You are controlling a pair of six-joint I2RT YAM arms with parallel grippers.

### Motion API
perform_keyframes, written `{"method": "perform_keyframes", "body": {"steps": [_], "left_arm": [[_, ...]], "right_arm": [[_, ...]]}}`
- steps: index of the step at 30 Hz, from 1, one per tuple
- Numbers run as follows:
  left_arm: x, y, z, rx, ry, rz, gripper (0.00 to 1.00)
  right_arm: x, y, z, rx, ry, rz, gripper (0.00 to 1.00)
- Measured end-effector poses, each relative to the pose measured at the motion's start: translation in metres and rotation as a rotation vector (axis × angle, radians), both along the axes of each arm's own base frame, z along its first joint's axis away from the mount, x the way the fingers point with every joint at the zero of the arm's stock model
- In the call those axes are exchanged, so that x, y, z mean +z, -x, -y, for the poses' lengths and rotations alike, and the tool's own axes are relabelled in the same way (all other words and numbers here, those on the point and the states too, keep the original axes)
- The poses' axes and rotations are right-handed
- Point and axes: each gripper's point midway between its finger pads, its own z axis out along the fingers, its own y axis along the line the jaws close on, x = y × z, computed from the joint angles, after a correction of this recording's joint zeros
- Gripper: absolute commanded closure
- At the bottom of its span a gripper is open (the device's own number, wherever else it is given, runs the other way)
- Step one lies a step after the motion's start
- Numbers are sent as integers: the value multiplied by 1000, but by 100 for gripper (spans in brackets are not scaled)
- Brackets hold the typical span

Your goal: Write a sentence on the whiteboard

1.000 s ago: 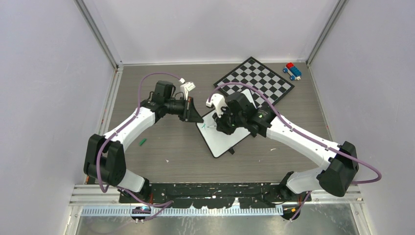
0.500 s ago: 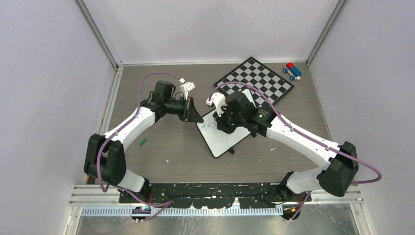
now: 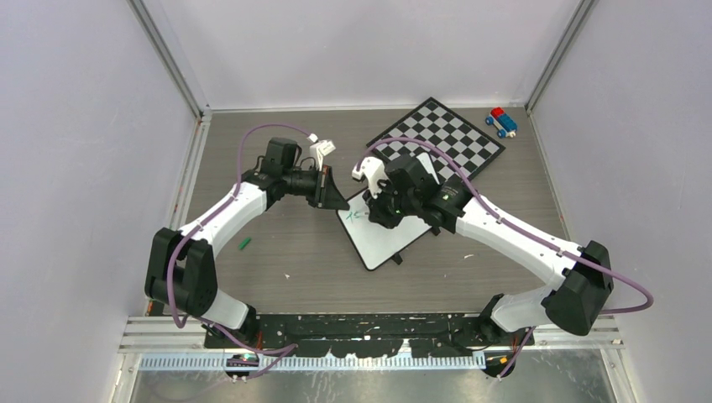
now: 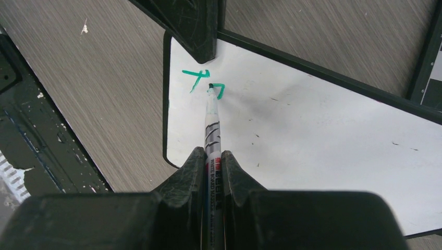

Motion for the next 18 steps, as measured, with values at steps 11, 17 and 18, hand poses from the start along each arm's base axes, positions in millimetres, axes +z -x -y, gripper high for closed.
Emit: {"method": "perform_keyframes", "body": {"steps": [11,17,18], "left_arm": [[0,0,0,-1,1,0,100],[0,0,0,-1,1,0,100],[0,0,0,-1,1,0,100]], "right_arm": [[-3,3,-1,11,11,-9,100],[-5,3,3,2,22,-16,100],[-5,3,4,-1,25,-16,100]]}}
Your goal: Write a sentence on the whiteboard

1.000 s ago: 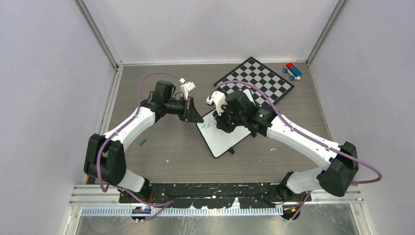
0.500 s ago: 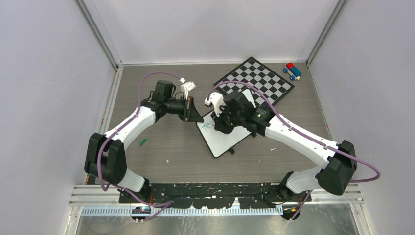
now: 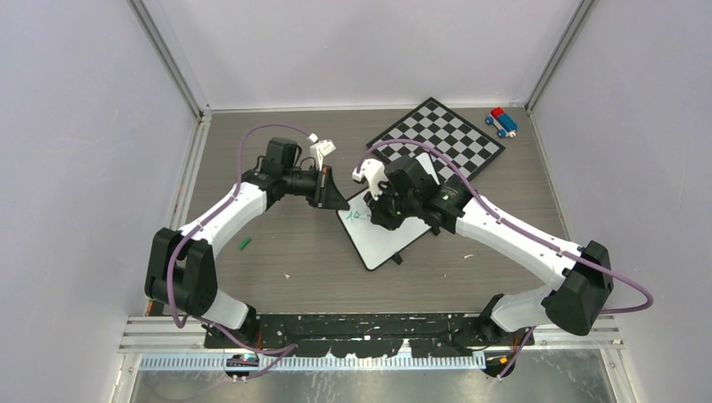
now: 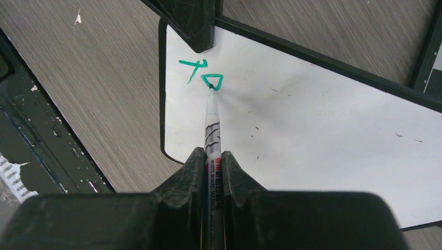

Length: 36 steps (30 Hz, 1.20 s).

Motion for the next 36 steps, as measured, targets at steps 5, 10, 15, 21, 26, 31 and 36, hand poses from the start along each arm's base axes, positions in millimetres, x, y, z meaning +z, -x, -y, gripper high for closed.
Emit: {"method": "perform_keyframes", "body": {"steps": [5,10,15,21,26,31,36], "left_arm": [[0,0,0,-1,1,0,100],[0,0,0,-2,1,0,100],[0,1,0,-3,2,-1,100],[1,1,0,-3,3,-1,100],[1,1,0,-4,3,-1,100],[0,0,0,-3,2,-2,100],[0,1,0,-4,3,-2,100]], "right_arm": [[4,0,6,-12,-3,1,100],[19,-5,14,-28,-58,-16,100],[23,-12,18,-50,-67,-12,100],[13,-12,16,-45,-47,-37,100],[7,-13,15,-45,-35,-50,100],[5,-14,14,-44,-31,-55,100],[7,-14,12,-39,-36,-52,100]]}}
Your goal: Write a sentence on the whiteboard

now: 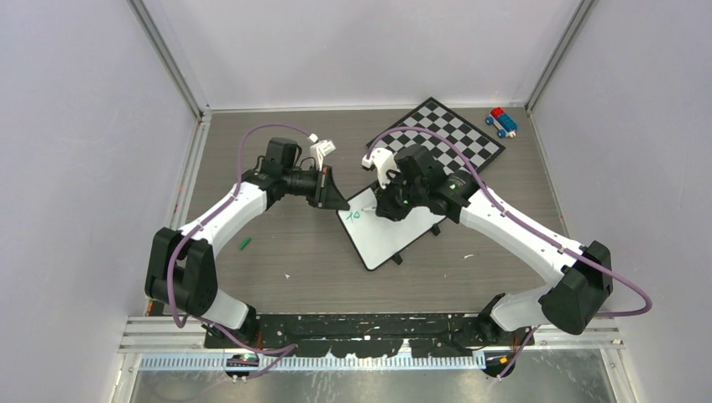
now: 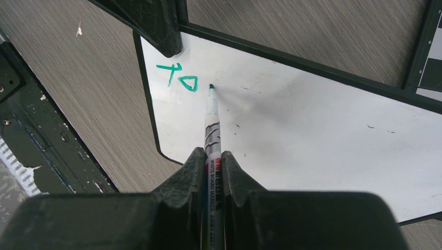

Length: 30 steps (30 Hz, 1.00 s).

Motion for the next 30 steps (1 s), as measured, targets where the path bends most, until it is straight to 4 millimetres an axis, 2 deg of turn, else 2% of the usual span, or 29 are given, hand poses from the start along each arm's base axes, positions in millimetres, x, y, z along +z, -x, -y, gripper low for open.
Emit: {"method": "perform_keyframes", "body": {"steps": [12,19,30], "left_arm": [[0,0,0,-1,1,-1,100],[-1,-1,-1,3,-2,-1,100],[-1,-1,-1,3,-2,0,100]], "right_arm": [[-3,4,-5,23,7,-3,100],[-15,9,0,27,32,-24,100],[-11,4,4,7,45,-2,100]]}}
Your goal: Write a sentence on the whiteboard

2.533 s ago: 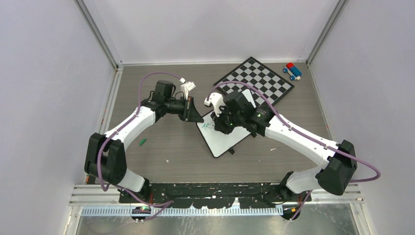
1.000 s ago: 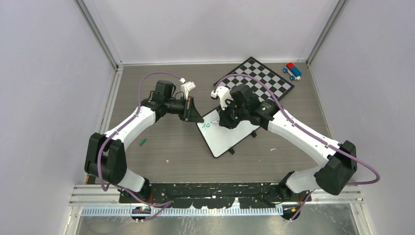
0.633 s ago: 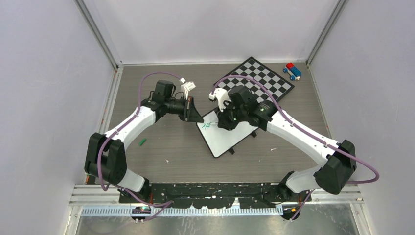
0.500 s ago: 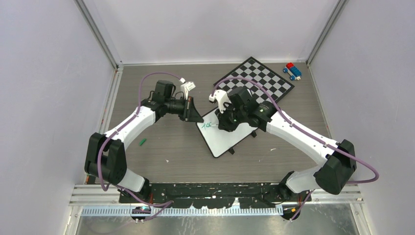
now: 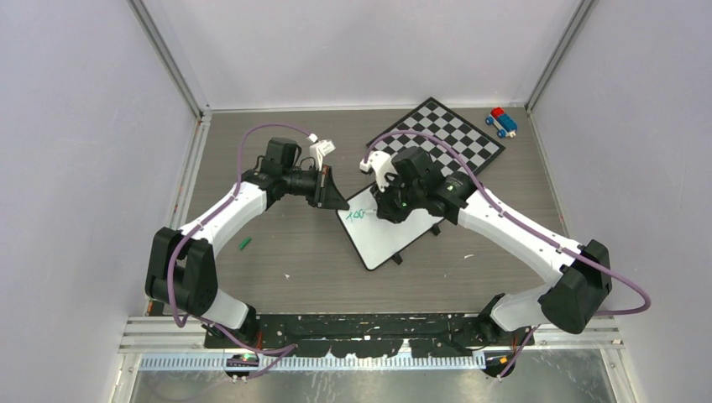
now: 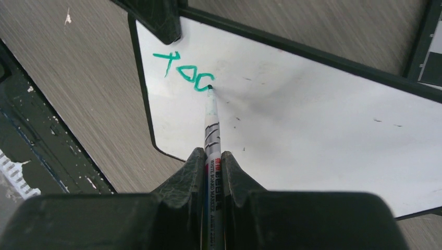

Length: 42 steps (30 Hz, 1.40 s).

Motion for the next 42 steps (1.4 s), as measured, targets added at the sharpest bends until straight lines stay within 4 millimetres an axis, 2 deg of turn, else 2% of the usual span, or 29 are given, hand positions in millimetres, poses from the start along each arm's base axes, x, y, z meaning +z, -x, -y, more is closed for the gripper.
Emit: {"method": "perform_keyframes", "body": {"steps": [12,21,35,42], "left_arm": [[0,0,0,0,0,-1,100],[-1,-1,-1,3,-3,1,100],[-1,-1,-1,-2,-6,11,100],[-1,0,-1,-8,-1,9,100]], "right_arm": [[31,-28,-2,-56,-35,82,100],[27,-27,-3,-50,-34,70,100],[-2,-4,8,-14,9,-14,100],[3,-4,11,-12,21,0,100]]}}
